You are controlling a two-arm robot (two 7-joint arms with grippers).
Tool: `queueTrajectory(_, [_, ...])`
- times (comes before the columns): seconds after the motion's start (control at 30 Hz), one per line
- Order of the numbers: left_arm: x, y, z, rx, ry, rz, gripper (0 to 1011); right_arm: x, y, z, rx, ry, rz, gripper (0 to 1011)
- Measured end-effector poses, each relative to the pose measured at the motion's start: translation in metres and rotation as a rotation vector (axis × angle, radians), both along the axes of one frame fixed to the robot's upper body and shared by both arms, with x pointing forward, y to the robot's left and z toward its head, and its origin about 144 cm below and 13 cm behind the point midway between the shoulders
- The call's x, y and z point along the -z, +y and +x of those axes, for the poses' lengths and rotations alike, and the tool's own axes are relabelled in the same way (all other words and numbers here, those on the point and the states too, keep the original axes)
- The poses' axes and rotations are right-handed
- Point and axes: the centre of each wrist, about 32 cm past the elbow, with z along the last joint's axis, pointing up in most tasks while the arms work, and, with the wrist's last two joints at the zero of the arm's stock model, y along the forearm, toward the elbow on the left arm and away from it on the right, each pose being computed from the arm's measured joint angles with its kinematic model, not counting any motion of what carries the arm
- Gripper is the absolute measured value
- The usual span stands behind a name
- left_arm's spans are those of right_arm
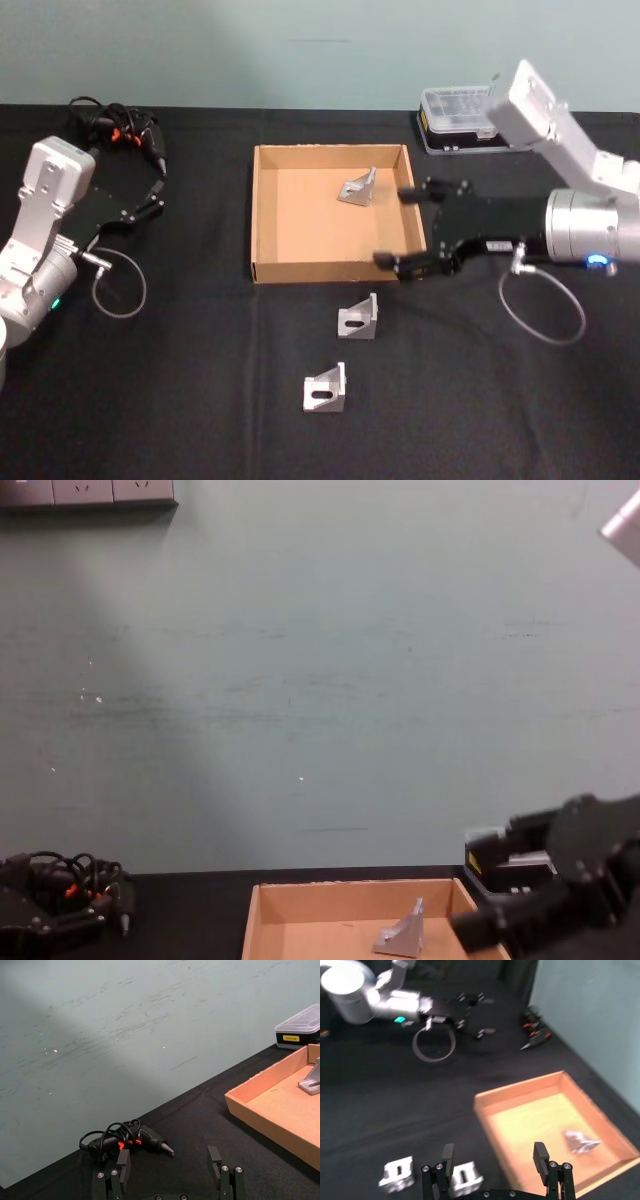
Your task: Use one hand to pick up the angle iron from the table and place it into the box.
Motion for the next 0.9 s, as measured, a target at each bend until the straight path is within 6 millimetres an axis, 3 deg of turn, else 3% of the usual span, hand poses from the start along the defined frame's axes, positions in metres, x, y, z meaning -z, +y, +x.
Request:
queueTrajectory(0.37, [0.0,0.0,0.0,0.0,0.0,0.0,1000,0.013,-0.002,-0.003,-0.085,0.095,-0.081,1002])
queueTrajectory(0.9, [0.0,0.0,0.0,0.0,0.0,0.0,1000,0.032,-0.004,0.001,-0.07,0.123,-0.15,1002])
